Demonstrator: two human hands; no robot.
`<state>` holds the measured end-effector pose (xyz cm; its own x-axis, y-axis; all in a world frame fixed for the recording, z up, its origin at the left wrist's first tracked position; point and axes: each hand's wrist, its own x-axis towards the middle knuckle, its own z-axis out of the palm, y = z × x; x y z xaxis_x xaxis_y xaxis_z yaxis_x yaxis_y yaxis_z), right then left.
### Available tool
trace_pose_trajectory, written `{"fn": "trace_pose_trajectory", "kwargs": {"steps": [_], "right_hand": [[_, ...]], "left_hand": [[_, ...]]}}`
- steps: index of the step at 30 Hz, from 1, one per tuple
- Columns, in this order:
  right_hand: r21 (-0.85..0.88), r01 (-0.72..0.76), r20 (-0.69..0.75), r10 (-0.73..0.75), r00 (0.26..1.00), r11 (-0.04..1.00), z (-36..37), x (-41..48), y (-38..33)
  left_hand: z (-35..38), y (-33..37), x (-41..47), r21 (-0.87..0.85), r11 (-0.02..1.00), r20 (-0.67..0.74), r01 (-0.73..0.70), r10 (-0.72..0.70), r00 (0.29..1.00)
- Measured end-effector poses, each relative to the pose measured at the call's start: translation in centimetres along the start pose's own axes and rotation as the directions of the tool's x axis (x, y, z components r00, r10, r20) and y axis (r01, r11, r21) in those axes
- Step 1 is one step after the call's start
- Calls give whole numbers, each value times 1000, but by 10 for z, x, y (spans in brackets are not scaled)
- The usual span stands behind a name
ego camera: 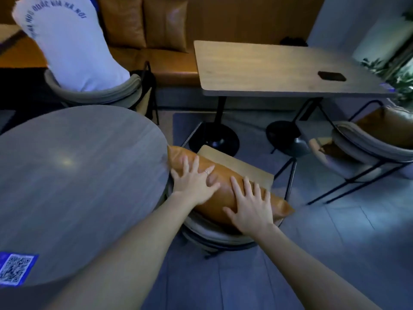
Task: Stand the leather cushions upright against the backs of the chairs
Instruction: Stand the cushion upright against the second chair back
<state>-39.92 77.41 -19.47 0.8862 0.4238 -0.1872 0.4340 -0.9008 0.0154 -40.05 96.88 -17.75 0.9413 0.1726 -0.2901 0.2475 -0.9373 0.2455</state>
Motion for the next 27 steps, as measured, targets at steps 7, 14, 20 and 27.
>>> {"fn": "trace_pose_trajectory", "kwargs": {"steps": [7,14,20,27], "right_hand": [[29,-124,-154,127,980,992,12,-24,-14],[309,-281,-323,379,867,908,40,-70,-38],[786,-258,-262,681,684,562,81,-107,-39],[845,-332,523,518,677,-419,108,-91,-41]], "left_hand": [[18,-6,-9,-86,994,-122,-70,59,991],[49,-1,-51,-372,922,-310,108,-234,921],[81,-11,-73,-622,703,-57,345,-480,875],[87,-23,-50,-837,423,105,346,-497,862]]}}
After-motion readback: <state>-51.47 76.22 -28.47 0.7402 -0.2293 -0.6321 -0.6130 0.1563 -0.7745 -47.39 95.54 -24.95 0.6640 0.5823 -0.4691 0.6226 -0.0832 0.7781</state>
